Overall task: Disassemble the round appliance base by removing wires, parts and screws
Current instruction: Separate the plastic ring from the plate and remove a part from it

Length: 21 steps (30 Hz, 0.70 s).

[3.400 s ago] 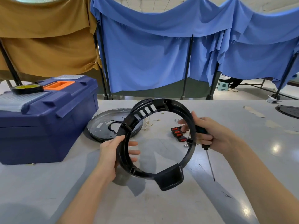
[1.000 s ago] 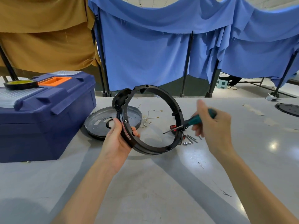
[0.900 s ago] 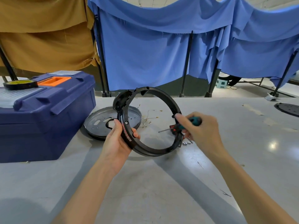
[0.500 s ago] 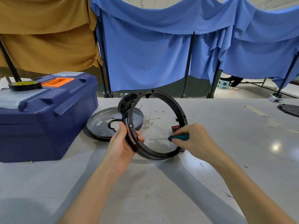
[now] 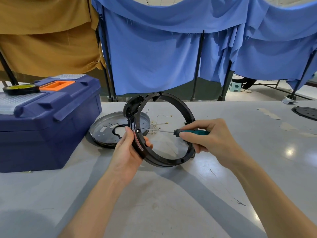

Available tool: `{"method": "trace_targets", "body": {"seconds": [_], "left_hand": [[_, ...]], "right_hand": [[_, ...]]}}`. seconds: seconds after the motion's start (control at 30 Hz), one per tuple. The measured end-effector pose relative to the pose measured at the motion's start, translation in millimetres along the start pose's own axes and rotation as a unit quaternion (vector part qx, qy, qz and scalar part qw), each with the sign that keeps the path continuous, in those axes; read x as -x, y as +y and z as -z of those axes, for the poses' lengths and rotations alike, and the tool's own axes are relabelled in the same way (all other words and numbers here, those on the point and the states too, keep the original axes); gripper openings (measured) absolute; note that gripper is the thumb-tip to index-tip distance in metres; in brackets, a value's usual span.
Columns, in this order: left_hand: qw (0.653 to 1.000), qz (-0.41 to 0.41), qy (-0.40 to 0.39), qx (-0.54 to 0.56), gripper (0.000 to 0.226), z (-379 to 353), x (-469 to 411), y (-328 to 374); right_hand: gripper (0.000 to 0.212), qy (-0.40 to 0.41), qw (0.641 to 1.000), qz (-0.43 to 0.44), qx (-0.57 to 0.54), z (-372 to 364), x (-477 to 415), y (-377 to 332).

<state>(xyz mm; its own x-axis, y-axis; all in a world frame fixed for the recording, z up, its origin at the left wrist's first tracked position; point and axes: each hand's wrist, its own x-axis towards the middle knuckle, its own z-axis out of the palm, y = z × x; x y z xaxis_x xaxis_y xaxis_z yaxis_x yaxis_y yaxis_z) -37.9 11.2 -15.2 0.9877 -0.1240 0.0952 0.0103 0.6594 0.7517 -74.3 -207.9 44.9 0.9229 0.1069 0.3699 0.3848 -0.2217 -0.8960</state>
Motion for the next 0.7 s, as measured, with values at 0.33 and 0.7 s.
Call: {"method": "trace_targets", "body": {"seconds": [0.33,0.7], "left_hand": [[1.000,-0.005,-0.003,-0.010,0.036,-2.9,1.6,0.6],[0.997,-0.031,-0.011,-0.065,0.035,-10.5,8.2,7.6]], "right_hand": [[0.006,-0.012,0.999,0.016,0.025,-2.9,-1.6,0.8],[0.007,-0.006,0.995,0.057,0.076,4.5,5.6,-18.5]]}}
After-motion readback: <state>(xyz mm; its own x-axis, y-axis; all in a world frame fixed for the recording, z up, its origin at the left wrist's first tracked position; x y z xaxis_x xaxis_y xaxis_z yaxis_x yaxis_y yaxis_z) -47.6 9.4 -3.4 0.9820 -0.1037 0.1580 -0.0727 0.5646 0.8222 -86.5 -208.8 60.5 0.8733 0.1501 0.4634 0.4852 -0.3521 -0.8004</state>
